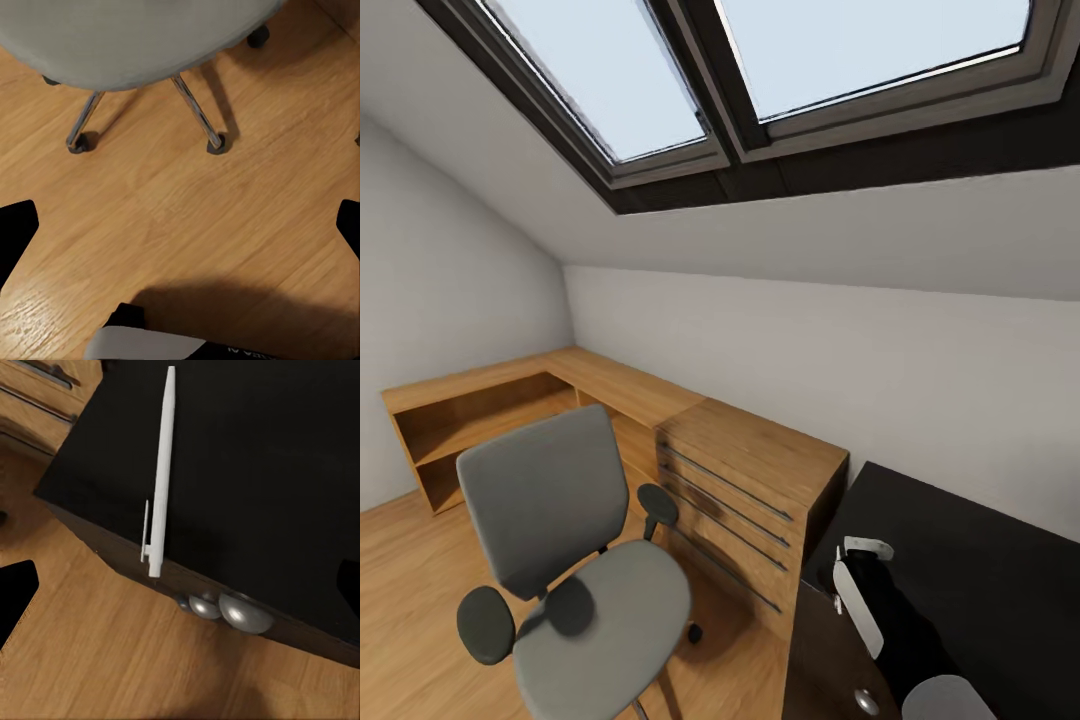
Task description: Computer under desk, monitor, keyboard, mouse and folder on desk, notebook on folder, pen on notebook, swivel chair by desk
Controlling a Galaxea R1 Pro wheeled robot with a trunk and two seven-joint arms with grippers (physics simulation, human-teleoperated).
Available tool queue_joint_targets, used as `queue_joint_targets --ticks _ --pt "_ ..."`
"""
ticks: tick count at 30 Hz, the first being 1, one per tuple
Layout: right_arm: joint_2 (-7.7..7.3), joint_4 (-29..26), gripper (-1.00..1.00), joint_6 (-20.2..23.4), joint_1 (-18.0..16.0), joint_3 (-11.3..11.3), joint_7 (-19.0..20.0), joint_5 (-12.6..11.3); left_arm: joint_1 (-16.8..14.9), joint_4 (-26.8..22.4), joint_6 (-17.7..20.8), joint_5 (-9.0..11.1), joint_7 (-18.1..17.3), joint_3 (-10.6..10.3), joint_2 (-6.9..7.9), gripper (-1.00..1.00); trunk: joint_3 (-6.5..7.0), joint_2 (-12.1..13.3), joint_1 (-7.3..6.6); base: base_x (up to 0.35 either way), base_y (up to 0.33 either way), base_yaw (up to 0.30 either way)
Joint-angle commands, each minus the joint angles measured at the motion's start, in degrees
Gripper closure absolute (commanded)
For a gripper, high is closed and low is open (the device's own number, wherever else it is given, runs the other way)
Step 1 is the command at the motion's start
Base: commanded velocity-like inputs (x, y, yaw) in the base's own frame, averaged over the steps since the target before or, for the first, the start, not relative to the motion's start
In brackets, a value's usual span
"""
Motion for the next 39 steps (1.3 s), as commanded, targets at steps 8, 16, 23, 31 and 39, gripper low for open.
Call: queue_joint_targets --ticks 8,16,23,31,39 --pt "0.30 0.6 -1.00 -0.2 0.0 0.4 -0.5 -0.5 0.0 -0.1 -3.9 0.3 0.3 -0.1 0.03 -1.00 -0.07 0.0 0.04 0.298 0.055 0.000" --pt "0.60 3.0 -1.00 -0.3 0.0 0.7 -0.4 -0.5 0.0 -0.3 -4.6 0.3 0.3 0.0 0.04 -1.00 -0.07 0.0 0.04 0.126 0.006 0.000" --pt "0.67 4.1 -1.00 -0.3 -0.1 0.7 -0.3 -0.4 0.0 -4.4 -4.5 1.3 0.3 0.2 0.11 -1.00 -0.07 0.0 0.04 0.013 0.001 0.000" --pt "0.66 5.5 -1.00 -0.3 -0.1 0.5 -0.3 -0.4 0.0 -12.8 -3.2 7.1 0.6 0.2 0.27 -1.00 -0.07 0.0 0.04 0.001 0.000 0.000" --pt "0.37 5.7 -1.00 -0.5 0.0 0.0 -0.3 -0.5 0.0 -31.4 13.6 11.0 4.8 0.6 0.46 -1.00 -0.07 0.0 0.04 0.000 0.000 0.000"
